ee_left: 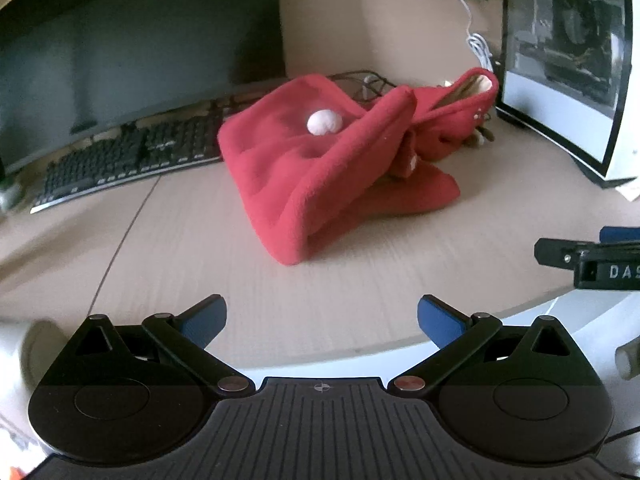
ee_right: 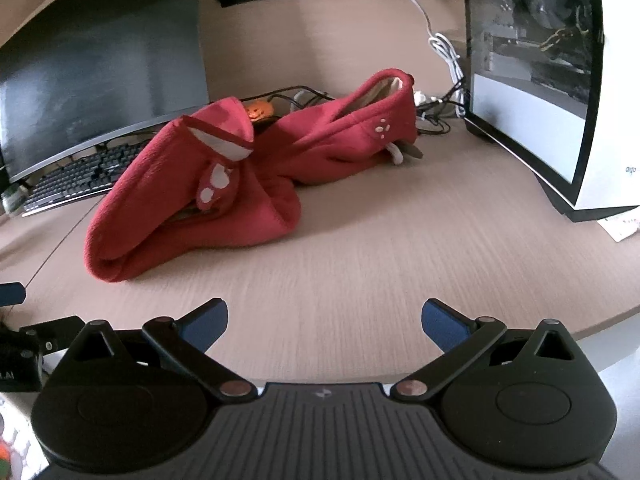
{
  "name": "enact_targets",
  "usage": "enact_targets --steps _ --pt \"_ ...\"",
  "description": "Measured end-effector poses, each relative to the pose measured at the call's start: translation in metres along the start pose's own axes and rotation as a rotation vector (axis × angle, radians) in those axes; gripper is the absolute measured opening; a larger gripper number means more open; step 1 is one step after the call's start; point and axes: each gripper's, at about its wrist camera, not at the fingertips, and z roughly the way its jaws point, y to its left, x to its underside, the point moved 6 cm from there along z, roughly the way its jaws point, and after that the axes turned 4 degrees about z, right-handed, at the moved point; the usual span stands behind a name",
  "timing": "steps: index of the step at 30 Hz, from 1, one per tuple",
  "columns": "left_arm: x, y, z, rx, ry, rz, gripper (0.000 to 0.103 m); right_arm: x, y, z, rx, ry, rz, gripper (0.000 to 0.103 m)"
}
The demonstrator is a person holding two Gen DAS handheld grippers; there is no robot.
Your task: Fold clothes
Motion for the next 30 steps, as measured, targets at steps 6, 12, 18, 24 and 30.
enact_targets --steps 6,12,18,24,30 --pt "-0.025 0.001 0.024 0.024 -0.047 0.143 0.103 -0.015 0.006 0.018 0.07 0.039 0.076 0.103" --pt "-0.069 -0.002 0.071 0.017 -0.095 0.339 0.103 -0.036 0.013 0.013 0.164 0.017 0.104 0.103" --pt "-0.105 0.012 0.105 -0.072 -0.208 0.436 0.103 -0.045 0.01 0.003 0.248 0.009 0.097 0.103" --pt "-0.12 0.053 0.114 -0.169 -0.189 0.166 0.103 -0.067 0.003 0.025 0.224 0.012 0.087 0.103" --pt "-0.114 0.02 0.123 -0.105 -0.155 0.34 0.103 -0.112 0.013 0.095 0.097 0.03 -0.048 0.103"
